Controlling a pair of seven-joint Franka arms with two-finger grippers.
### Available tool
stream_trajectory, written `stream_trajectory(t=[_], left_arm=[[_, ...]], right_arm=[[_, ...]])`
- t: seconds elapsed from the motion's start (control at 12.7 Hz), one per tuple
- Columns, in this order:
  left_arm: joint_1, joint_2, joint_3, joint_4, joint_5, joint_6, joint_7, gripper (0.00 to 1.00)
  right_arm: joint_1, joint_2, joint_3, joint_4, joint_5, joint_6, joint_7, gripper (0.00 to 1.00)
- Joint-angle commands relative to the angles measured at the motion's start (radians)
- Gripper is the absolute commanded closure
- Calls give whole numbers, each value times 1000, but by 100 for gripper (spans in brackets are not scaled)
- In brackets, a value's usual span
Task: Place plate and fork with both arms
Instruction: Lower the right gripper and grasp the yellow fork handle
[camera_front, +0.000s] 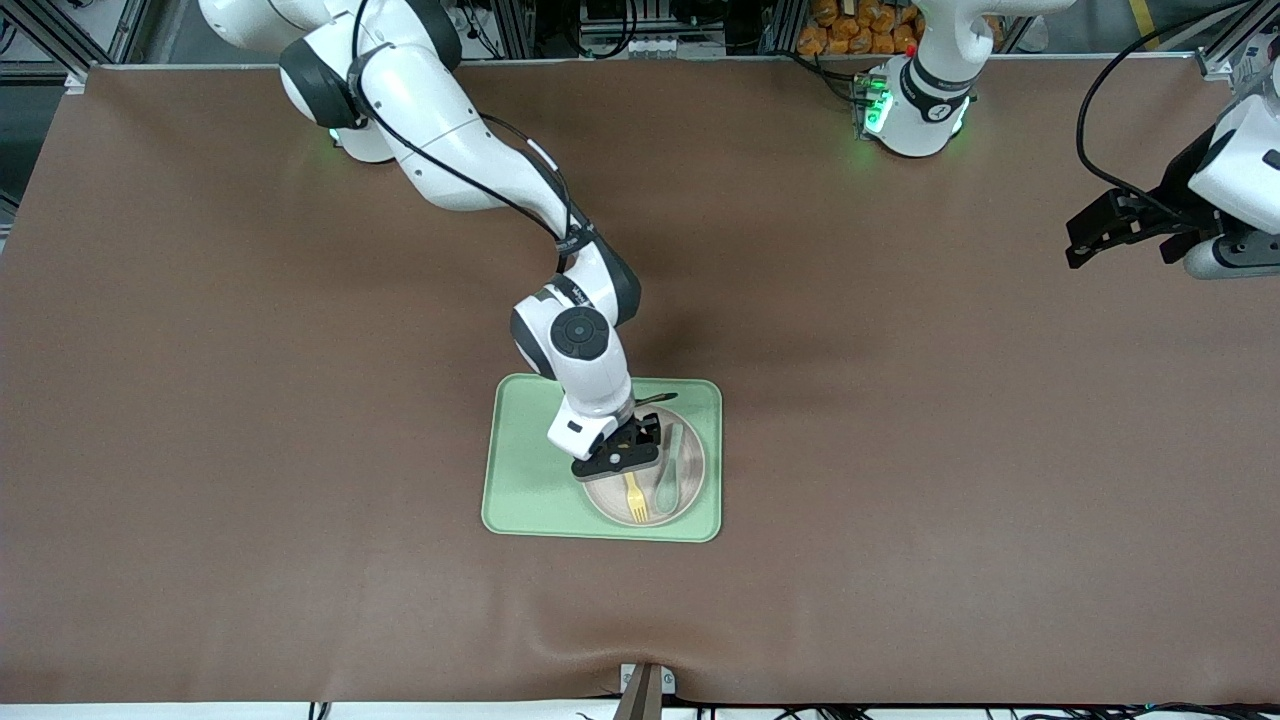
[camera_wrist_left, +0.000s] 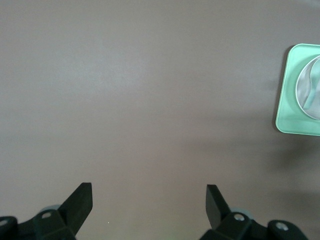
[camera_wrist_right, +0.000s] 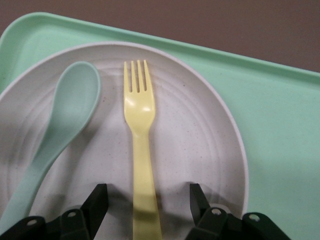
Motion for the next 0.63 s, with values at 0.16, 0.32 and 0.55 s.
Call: stream_trajectory(t=[0.16,0.32,0.55], left_arm=[[-1,-4,-4,-2,1,-4,-5,0],[-1,-4,-4,-2,1,-4,-5,0],[-6,-3,-4,-2,1,-4,-7,0]], right_arm=[[15,32,-11,39,-22,-16,27,100],[14,1,-10,38,-14,-26,26,100],[2,-52,-5,27,-2,-52,24,100]])
